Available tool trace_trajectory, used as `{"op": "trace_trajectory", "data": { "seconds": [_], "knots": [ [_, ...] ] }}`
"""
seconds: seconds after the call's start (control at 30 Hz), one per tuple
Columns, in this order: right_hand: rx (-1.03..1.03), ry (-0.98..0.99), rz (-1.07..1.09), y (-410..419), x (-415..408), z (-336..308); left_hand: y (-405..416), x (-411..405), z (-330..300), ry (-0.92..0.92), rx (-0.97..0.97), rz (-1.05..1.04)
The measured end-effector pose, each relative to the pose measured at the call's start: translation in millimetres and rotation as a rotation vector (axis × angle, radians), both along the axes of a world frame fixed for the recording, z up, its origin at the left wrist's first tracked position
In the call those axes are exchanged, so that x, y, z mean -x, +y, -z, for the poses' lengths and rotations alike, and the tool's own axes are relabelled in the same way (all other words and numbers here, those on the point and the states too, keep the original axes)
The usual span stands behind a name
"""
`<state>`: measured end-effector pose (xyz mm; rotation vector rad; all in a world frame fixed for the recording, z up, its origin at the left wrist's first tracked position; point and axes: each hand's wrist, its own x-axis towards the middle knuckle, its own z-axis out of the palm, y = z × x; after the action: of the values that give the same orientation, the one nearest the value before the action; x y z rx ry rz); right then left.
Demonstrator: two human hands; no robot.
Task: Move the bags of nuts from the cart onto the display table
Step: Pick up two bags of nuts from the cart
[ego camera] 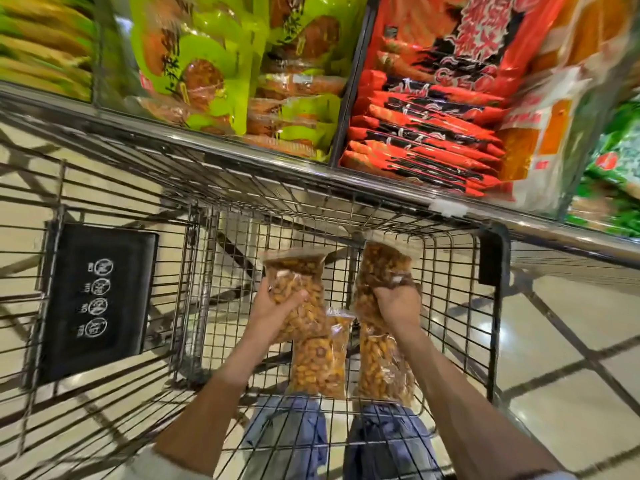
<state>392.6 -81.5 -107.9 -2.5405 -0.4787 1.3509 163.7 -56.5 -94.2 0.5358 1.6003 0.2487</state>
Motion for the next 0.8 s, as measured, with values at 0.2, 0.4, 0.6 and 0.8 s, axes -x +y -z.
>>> {"op": "trace_trajectory", "data": {
  "seconds": [0.2,0.4,0.6,0.8],
  "knots": [
    [-0.08,0.097,0.003,-5,-8,-15,-6,9,-10,-0.076,0.032,-0.038],
    [-0.251,0.454,0.16,-28,-6,-77,-16,15,-56,-0.057,-0.073,0.019],
    [-0.249,0.649,0.253,-72,-6,-150,-38,16,-143,-0.093,-0.208,0.11],
    [-0.399,0.692,0.372,-115,-11,-236,-72,13,-212,-0.135,-0.276,0.149]
  ]
}}
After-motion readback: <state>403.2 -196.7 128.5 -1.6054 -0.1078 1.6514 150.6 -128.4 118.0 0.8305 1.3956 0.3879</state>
